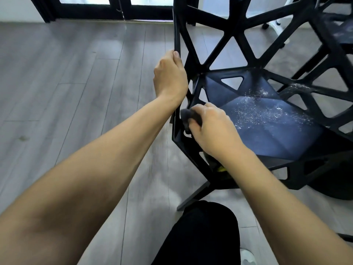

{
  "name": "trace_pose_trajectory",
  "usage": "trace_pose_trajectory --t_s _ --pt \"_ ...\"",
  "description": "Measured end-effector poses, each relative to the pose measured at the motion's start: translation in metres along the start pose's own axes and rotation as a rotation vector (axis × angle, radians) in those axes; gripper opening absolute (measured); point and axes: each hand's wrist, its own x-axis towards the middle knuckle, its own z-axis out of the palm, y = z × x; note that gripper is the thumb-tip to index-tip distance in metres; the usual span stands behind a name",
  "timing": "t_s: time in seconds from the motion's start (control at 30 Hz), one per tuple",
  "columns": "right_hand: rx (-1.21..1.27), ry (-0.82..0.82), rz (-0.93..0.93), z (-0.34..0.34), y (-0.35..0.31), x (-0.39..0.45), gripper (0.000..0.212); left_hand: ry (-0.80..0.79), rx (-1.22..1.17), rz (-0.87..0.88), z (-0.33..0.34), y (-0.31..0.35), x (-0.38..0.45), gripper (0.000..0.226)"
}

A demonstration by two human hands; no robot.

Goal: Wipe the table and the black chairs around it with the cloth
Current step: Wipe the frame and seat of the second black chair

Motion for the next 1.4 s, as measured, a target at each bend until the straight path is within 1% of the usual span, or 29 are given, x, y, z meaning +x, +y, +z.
trace_pose_trajectory --t_s 0.1,0.17,0.23,0.33,0.43,0.5,0.57,0.63,0.7,0.77,0.8,0.83,0.87,0.9,0.93,0.97,1.0,1.03,1.1,1.2,1.3,1.37,1.4 --pt "0.056 0.034 -0.099 -0.003 0.001 -0.019 0.017 0.005 0.026 0.021 0.002 -0.001 0.002 0.031" --pt "0.056 0.067 -0.147 -0.003 -0.012 -0.048 0.021 0.008 0.043 0.025 0.002 -0.002 0.002 0.032" --pt "-0.025 0.141 -0.152 0.008 -0.026 -0.07 0.022 -0.002 0.054 0.025 0.003 -0.001 0.003 0.035" --pt "-0.223 0.256 -0.182 0.04 -0.039 -0.091 0.015 -0.012 0.065 0.026 0.002 -0.004 0.005 0.039" --pt "-0.254 0.3 -0.136 0.048 -0.023 -0.109 0.011 -0.009 0.061 0.032 0.002 -0.007 0.009 0.04" --pt "-0.234 0.309 -0.115 0.044 -0.011 -0.121 0.012 -0.01 0.058 0.028 0.002 -0.007 0.009 0.04" --pt "-0.192 0.285 -0.107 0.04 -0.005 -0.13 0.018 -0.01 0.051 0.028 0.002 -0.007 0.009 0.037" --pt "-0.064 0.299 -0.068 0.029 -0.006 -0.133 0.021 -0.004 0.041 0.033 0.0 -0.005 0.008 0.036" --pt "0.12 0.393 0.018 0.007 0.0 -0.122 0.024 0.004 0.042 0.039 0.0 -0.005 0.006 0.037" --pt "0.208 0.515 0.124 -0.02 0.015 -0.097 0.023 0.014 0.045 0.042 0.001 -0.005 0.004 0.038" --pt "0.235 0.536 0.18 -0.029 0.026 -0.079 0.021 0.014 0.039 0.042 0.001 -0.004 0.004 0.038" --pt "0.262 0.51 0.222 -0.033 0.037 -0.061 0.02 0.01 0.031 0.042 0.0 -0.004 0.003 0.038" --pt "0.228 0.434 0.25 -0.03 0.047 -0.045 0.022 0.009 0.031 0.044 0.0 -0.003 0.003 0.037" --pt "0.117 0.326 0.251 -0.022 0.054 -0.033 0.028 0.01 0.04 0.048 0.0 -0.002 0.003 0.037" --pt "-0.022 0.218 0.212 -0.012 0.06 -0.029 0.032 0.013 0.053 0.053 -0.001 -0.002 0.003 0.037" --pt "-0.128 0.147 0.15 -0.001 0.066 -0.029 0.034 0.014 0.064 0.057 -0.001 -0.002 0.002 0.037" --pt "-0.167 0.101 0.095 0.005 0.07 -0.033 0.034 0.015 0.069 0.059 -0.001 -0.002 0.002 0.036" --pt "-0.148 0.073 0.068 0.006 0.073 -0.037 0.034 0.02 0.07 0.06 -0.002 -0.001 0.001 0.036" --pt "-0.083 0.077 0.037 0.004 0.076 -0.049 0.036 0.02 0.068 0.06 -0.002 -0.001 0.0 0.037" --pt "-0.068 0.185 0.009 0.004 0.066 -0.079 0.036 0.02 0.066 0.049 -0.003 0.001 0.001 0.038" --pt "-0.108 0.245 -0.031 0.014 0.06 -0.107 0.036 0.017 0.065 0.036 -0.002 0.001 0.001 0.037" --pt "-0.17 0.25 -0.012 0.015 0.066 -0.096 0.034 0.016 0.063 0.035 -0.001 0.001 0.0 0.037" --pt "-0.206 0.244 0.038 0.014 0.069 -0.08 0.032 0.015 0.061 0.036 -0.001 0.0 0.0 0.037"
